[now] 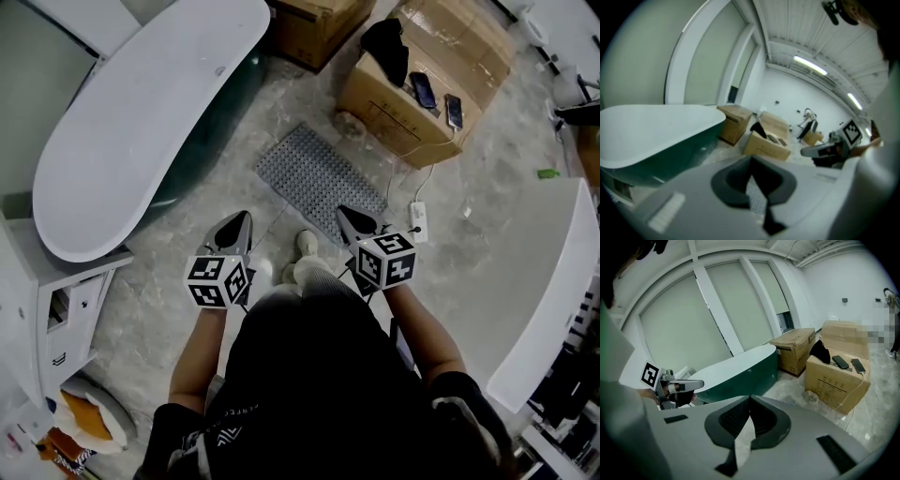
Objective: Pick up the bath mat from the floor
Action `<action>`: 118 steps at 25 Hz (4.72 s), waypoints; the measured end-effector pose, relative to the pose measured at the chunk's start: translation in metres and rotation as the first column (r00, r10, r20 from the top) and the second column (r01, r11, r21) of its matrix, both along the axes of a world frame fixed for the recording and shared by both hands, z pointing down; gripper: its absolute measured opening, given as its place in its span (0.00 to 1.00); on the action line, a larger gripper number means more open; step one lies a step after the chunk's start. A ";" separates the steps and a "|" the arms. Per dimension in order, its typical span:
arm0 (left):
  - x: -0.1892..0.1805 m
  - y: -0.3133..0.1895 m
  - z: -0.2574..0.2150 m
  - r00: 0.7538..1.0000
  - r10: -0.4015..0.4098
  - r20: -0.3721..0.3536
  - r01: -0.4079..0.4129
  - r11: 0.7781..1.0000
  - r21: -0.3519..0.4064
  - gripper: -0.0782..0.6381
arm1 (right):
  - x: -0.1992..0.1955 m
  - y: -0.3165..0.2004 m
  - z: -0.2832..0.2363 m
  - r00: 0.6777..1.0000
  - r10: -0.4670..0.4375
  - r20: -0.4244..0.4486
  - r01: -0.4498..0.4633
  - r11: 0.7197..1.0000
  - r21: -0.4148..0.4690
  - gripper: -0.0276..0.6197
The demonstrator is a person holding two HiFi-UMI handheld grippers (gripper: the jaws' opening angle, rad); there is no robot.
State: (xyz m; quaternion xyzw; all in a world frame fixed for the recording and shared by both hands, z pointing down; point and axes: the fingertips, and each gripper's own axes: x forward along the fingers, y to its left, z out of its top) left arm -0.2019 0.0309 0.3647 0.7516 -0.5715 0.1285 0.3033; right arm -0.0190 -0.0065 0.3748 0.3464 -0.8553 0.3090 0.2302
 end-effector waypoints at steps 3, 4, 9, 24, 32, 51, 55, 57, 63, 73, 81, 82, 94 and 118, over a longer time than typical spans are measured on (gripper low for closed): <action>0.000 -0.025 0.002 1.000 -0.019 -0.005 0.018 0.999 -0.027 0.12 | 0.000 -0.023 0.001 1.000 -0.018 0.008 0.018 1.000 -0.001 0.04; 0.001 -0.034 0.003 1.000 -0.019 -0.002 0.019 0.999 -0.033 0.12 | 0.001 -0.031 0.002 1.000 -0.018 0.012 0.018 1.000 -0.001 0.04; 0.015 -0.075 0.008 0.998 0.048 0.049 -0.046 0.998 -0.039 0.12 | 0.009 -0.065 0.009 1.000 0.004 0.031 -0.004 1.000 -0.012 0.04; 0.021 -0.179 0.055 0.920 0.377 0.109 -0.369 0.926 -0.084 0.12 | 0.003 -0.127 0.044 0.976 0.217 -0.012 -0.217 0.972 -0.091 0.04; 0.012 -0.206 0.081 0.807 0.581 0.104 -0.562 0.811 -0.162 0.12 | -0.026 -0.131 0.052 0.928 0.372 -0.012 -0.370 0.919 -0.133 0.04; 0.000 -0.218 0.160 0.667 0.740 0.090 -0.704 0.665 -0.248 0.20 | -0.067 -0.126 0.117 0.857 0.509 -0.075 -0.514 0.842 -0.163 0.04; 0.000 -0.221 0.186 0.674 0.729 0.119 -0.686 0.678 -0.264 0.27 | -0.072 -0.123 0.140 0.856 0.512 -0.074 -0.516 0.838 -0.176 0.04; 0.001 -0.221 0.202 0.688 0.715 0.129 -0.668 0.692 -0.273 0.30 | -0.072 -0.122 0.155 0.860 0.504 -0.080 -0.509 0.841 -0.182 0.04; 0.003 -0.233 0.256 0.710 0.686 0.158 -0.621 0.716 -0.318 0.31 | -0.071 -0.131 0.204 0.873 0.480 -0.091 -0.488 0.850 -0.198 0.04; -0.012 -0.245 0.346 0.738 0.650 0.182 -0.558 0.739 -0.378 0.31 | -0.069 -0.145 0.285 0.881 0.459 -0.112 -0.472 0.854 -0.220 0.04; -0.028 -0.261 0.424 0.747 0.634 0.199 -0.521 0.745 -0.417 0.31 | -0.075 -0.167 0.353 0.877 0.464 -0.121 -0.480 0.850 -0.217 0.04; -0.027 -0.263 0.434 0.744 0.638 0.199 -0.524 0.741 -0.419 0.31 | -0.076 -0.168 0.363 0.876 0.467 -0.123 -0.483 0.848 -0.219 0.04; -0.028 -0.292 0.568 0.720 0.658 0.222 -0.523 0.724 -0.449 0.32 | -0.075 -0.181 0.483 0.882 0.450 -0.144 -0.471 0.858 -0.204 0.04; -0.023 -0.348 0.737 0.710 0.638 0.298 -0.493 0.752 -0.437 0.33 | -0.059 -0.186 0.603 0.917 0.365 -0.160 -0.385 0.914 -0.125 0.04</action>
